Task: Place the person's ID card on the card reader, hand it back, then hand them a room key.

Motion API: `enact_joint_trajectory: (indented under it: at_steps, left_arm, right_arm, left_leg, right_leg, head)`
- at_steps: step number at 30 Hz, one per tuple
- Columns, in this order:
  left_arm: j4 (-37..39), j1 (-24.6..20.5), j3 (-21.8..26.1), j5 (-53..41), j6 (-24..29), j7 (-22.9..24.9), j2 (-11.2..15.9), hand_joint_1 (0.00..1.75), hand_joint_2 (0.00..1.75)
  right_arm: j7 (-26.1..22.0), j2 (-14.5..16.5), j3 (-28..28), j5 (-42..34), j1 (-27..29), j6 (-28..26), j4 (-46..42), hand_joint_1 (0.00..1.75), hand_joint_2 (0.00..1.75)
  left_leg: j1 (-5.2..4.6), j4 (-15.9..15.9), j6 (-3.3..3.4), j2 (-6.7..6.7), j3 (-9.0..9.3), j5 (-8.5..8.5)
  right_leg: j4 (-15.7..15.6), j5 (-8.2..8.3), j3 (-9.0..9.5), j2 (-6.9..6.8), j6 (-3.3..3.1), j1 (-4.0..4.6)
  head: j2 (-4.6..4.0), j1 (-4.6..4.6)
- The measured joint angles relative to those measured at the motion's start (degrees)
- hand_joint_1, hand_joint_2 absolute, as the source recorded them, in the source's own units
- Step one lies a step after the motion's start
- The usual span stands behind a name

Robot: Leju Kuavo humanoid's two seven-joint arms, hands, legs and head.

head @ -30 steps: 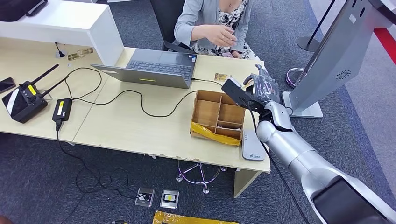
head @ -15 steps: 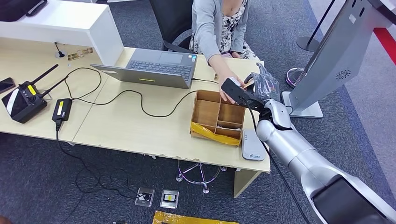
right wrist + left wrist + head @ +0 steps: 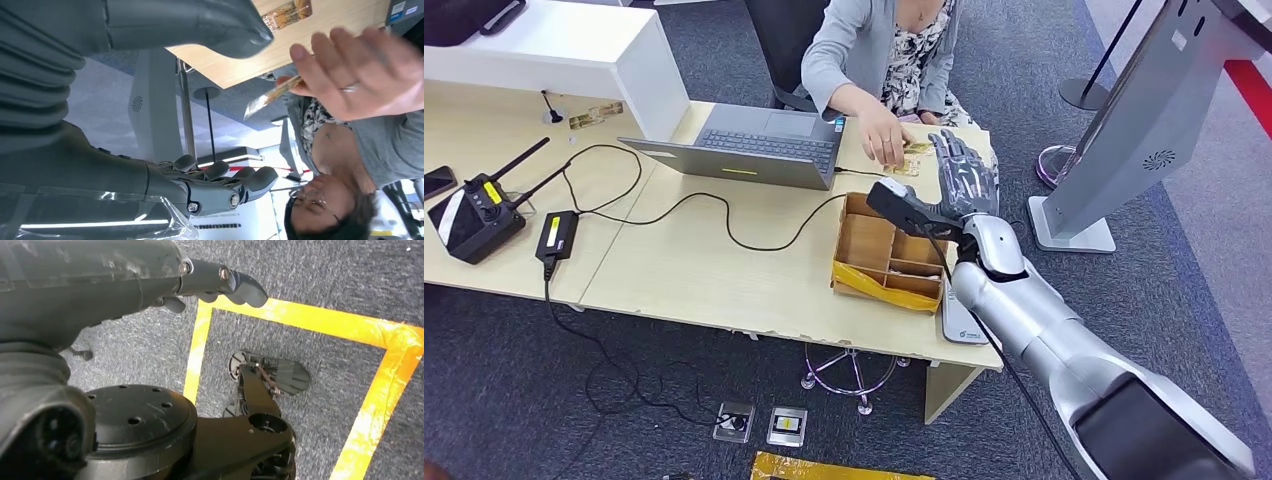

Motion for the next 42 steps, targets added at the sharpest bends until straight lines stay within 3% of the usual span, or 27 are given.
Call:
enact_joint_trajectory:
  at_steps: [9, 18, 24, 29, 33, 36, 42]
  left_arm:
    - [0.0, 0.1, 0.1, 1.9, 0.4, 0.0, 0.0, 0.00, 0.00]
    - [0.1, 0.2, 0.3, 2.4, -0.1, -0.3, 0.2, 0.00, 0.00]
    - [0.1, 0.2, 0.5, 2.7, -0.6, -1.8, 0.4, 0.00, 0.00]
    - [0.2, 0.2, 0.5, 2.4, -0.5, -1.8, 0.6, 0.00, 0.00]
    - [0.2, 0.2, 0.5, 2.3, -0.2, -1.0, 0.9, 0.00, 0.00]
    - [0.2, 0.2, 0.5, 2.2, -0.1, -0.6, 1.0, 0.00, 0.00]
    - [0.2, 0.1, 0.4, 2.3, 1.0, -0.1, 0.9, 0.00, 0.00]
  right_arm:
    - [1.1, -1.3, -0.3, 2.6, 0.9, 1.9, -4.7, 0.00, 0.00]
    - [5.7, -9.4, -3.0, 3.6, 9.6, 7.9, -25.7, 0.00, 0.00]
    - [8.6, -14.7, -4.4, 3.6, 16.5, 7.4, -40.8, 0.00, 0.00]
    - [12.1, -18.6, -5.3, 8.9, 22.3, 7.4, -52.1, 0.00, 0.00]
    - [14.2, -20.1, -5.3, 7.3, 26.4, 9.0, -59.1, 0.00, 1.75]
    - [14.0, -20.1, -5.1, 6.4, 29.1, 8.9, -61.6, 0.00, 1.75]
    - [17.1, -18.7, -4.4, 12.0, 32.3, 7.5, -63.7, 0.00, 1.75]
  left_leg:
    - [0.00, 0.0, 0.00, 0.04, 0.02, 0.00]
    - [0.00, 0.0, -0.02, 0.15, 0.03, -0.03]
    - [0.04, 0.0, -0.04, 0.14, 0.02, -0.04]
    - [0.04, 0.0, -0.09, 0.14, 0.02, -0.07]
    - [0.06, 0.0, -0.14, 0.17, 0.03, -0.11]
    - [0.08, 0.0, -0.15, 0.16, 0.02, -0.11]
    - [0.11, 0.0, -0.16, 0.15, 0.02, -0.11]
  right_leg:
    - [0.0, 0.00, -0.03, 0.09, 0.00, 0.00]
    - [0.0, 0.00, -0.07, 0.17, 0.00, 0.00]
    - [0.0, -0.01, -0.07, 0.15, -0.01, 0.03]
    - [0.0, -0.01, -0.06, 0.17, -0.02, 0.03]
    - [0.0, -0.04, -0.06, 0.18, -0.06, 0.05]
    - [0.0, -0.05, -0.06, 0.17, -0.08, 0.06]
    - [0.0, -0.10, -0.04, 0.15, -0.15, 0.10]
  head:
    - [0.00, 0.00]
    - [0.00, -0.01]
    - [0.00, 0.00]
    - [0.00, 0.01]
    - [0.00, 0.00]
    - [0.00, -0.01]
    - [0.00, 0.00]
